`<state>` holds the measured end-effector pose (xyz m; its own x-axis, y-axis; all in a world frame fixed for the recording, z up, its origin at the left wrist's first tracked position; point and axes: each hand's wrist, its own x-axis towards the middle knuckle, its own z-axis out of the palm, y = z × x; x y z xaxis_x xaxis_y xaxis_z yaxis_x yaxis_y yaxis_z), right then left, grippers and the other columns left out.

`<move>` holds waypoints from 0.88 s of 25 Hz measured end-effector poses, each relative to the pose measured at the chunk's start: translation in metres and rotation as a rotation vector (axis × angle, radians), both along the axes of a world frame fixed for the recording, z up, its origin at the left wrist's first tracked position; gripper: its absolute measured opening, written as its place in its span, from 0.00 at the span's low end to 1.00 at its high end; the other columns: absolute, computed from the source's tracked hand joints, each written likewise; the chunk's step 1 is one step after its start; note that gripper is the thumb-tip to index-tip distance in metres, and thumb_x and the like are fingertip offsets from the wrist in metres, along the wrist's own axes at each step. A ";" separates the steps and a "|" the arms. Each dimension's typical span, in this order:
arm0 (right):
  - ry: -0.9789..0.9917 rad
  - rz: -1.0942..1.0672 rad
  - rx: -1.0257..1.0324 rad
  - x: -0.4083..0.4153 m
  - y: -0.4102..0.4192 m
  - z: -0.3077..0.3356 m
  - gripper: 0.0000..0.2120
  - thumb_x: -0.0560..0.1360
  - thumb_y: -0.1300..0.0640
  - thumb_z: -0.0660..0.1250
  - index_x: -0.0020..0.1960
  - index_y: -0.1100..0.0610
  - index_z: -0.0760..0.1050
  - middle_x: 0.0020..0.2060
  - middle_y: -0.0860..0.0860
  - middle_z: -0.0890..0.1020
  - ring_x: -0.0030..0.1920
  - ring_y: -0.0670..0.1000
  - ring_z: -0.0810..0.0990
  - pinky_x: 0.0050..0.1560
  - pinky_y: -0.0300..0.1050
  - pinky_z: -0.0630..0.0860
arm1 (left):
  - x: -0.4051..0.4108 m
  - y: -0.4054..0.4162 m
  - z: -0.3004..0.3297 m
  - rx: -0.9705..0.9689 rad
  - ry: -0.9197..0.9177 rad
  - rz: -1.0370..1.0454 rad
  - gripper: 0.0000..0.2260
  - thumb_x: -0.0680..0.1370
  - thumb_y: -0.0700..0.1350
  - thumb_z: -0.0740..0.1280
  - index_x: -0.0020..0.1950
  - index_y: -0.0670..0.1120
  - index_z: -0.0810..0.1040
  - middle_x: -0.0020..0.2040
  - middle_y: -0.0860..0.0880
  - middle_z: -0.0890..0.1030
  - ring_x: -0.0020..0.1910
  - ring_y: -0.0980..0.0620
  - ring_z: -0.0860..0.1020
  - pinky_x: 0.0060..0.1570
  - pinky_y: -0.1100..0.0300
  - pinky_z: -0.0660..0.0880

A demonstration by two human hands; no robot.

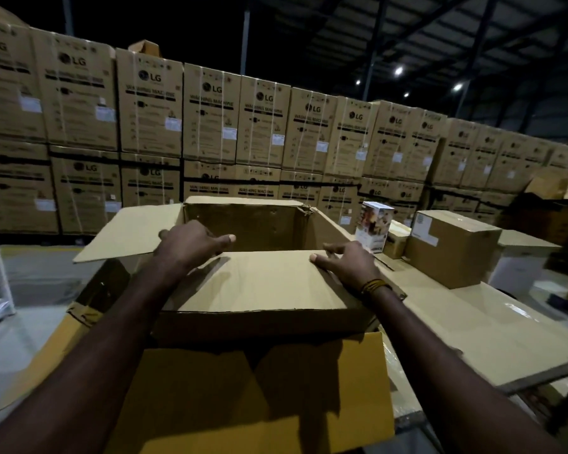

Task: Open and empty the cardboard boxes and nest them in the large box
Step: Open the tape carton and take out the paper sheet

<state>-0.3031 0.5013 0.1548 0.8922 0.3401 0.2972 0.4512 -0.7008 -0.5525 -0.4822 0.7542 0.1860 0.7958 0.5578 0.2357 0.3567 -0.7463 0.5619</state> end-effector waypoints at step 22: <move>0.010 0.042 -0.406 -0.024 0.020 -0.003 0.27 0.76 0.34 0.63 0.71 0.43 0.70 0.69 0.52 0.74 0.72 0.60 0.65 0.70 0.63 0.62 | 0.036 -0.045 -0.038 0.071 0.279 -0.095 0.24 0.76 0.64 0.66 0.66 0.52 0.77 0.65 0.49 0.79 0.62 0.47 0.75 0.64 0.42 0.70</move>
<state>-0.3275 0.5214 0.1516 0.8770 0.4646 0.1227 0.4805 -0.8437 -0.2392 -0.4464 0.7093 0.1477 0.8834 0.4672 0.0362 0.4164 -0.8180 0.3969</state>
